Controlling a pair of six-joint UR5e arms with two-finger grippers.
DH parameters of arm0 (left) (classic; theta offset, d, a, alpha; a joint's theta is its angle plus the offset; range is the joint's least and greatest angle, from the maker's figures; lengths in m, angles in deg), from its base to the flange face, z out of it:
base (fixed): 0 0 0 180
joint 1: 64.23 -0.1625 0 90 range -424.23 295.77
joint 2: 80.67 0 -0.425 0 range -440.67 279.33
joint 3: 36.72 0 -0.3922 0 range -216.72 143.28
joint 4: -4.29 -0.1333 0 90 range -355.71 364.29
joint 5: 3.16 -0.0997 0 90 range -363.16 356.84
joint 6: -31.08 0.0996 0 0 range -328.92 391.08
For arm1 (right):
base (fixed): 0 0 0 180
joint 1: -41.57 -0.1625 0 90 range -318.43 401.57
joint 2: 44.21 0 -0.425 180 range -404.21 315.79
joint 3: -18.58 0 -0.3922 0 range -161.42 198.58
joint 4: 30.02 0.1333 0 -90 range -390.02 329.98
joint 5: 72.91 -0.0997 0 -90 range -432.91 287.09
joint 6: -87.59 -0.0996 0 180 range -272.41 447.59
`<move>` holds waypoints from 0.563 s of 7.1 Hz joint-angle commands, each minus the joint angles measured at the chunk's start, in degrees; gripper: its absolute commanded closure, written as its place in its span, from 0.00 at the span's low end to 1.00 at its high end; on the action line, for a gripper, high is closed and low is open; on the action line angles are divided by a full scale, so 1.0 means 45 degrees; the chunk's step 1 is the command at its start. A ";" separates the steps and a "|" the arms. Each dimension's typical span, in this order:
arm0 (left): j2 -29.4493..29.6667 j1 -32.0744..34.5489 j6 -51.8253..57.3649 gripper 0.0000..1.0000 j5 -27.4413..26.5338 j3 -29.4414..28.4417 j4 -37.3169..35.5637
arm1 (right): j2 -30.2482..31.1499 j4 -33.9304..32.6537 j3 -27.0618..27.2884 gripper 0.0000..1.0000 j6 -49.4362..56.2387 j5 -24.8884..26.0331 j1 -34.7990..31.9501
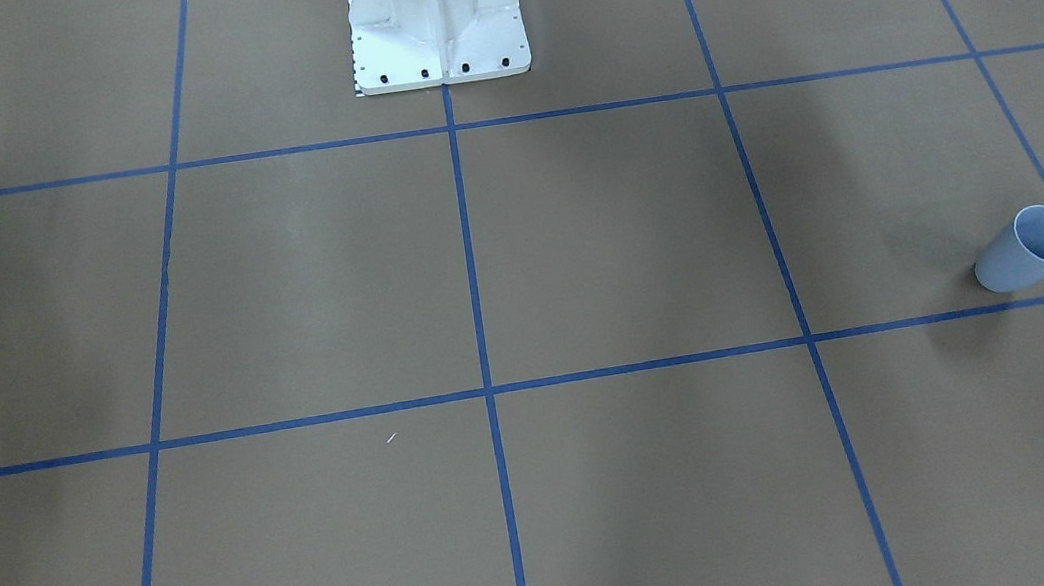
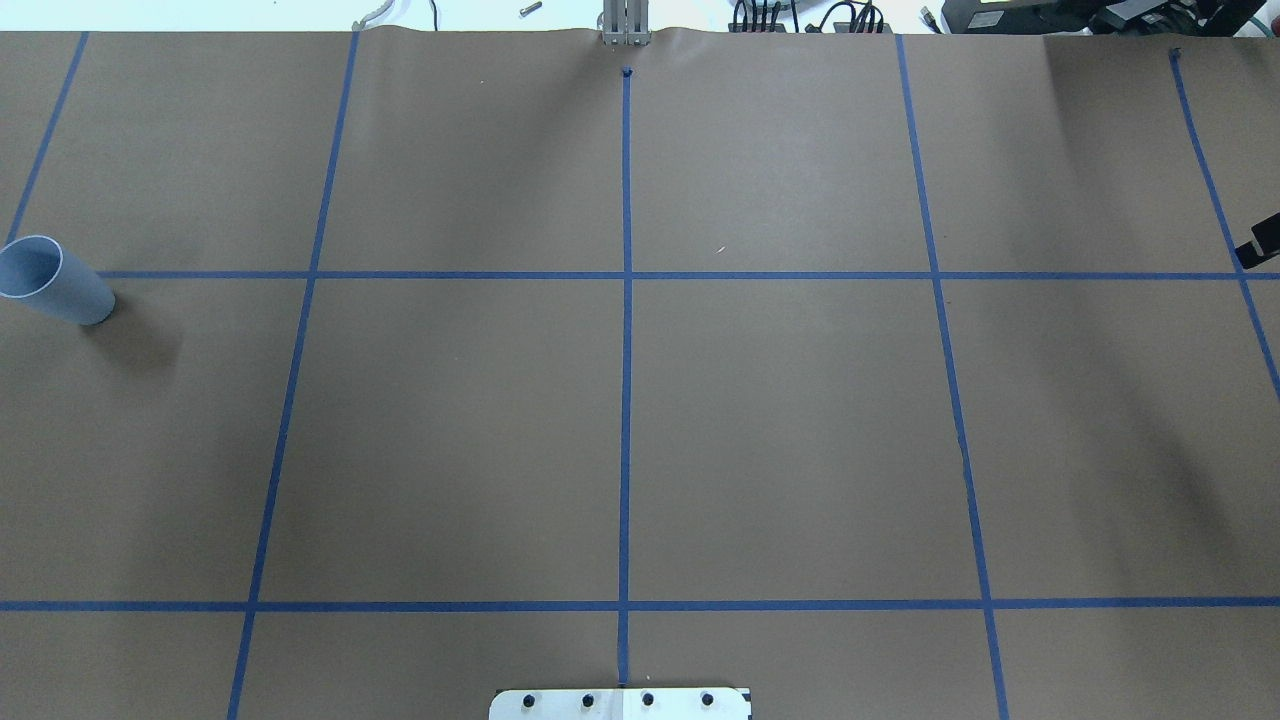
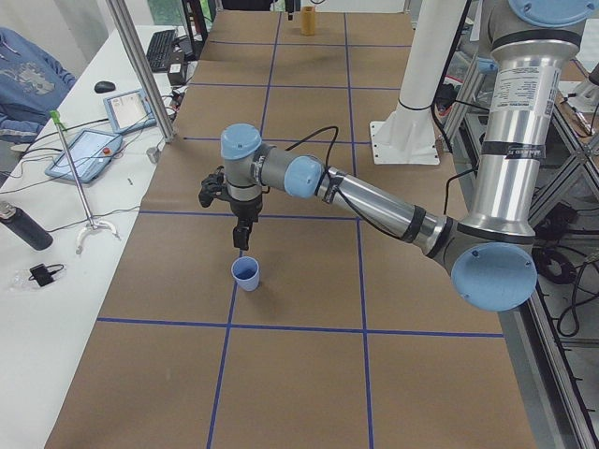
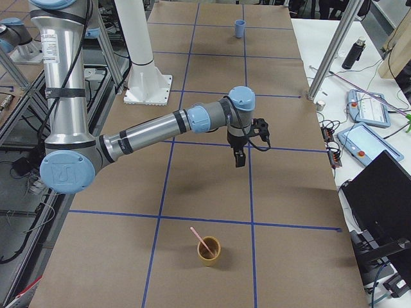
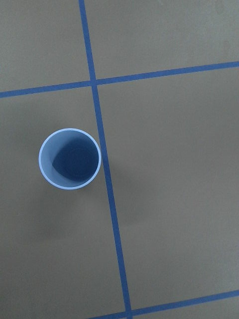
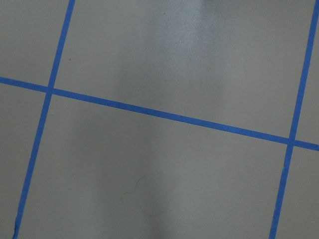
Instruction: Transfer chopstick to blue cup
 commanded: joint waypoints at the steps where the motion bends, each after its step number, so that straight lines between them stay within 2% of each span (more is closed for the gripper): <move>1: -0.0014 -0.0230 -0.0804 0.03 0.0024 -0.0390 0.1123 | -0.0005 0.0014 0.0019 0.00 -0.0036 -0.0081 -0.0001; 2: 0.0005 -0.0250 -0.0844 0.03 0.0024 -0.0548 0.1906 | -0.0024 0.0052 -0.0058 0.00 -0.0056 -0.0081 0.0018; 4: -0.0265 -0.0231 -0.0709 0.03 0.0063 -0.0626 0.1933 | -0.0024 0.0131 -0.0059 0.00 -0.0056 -0.0121 0.0018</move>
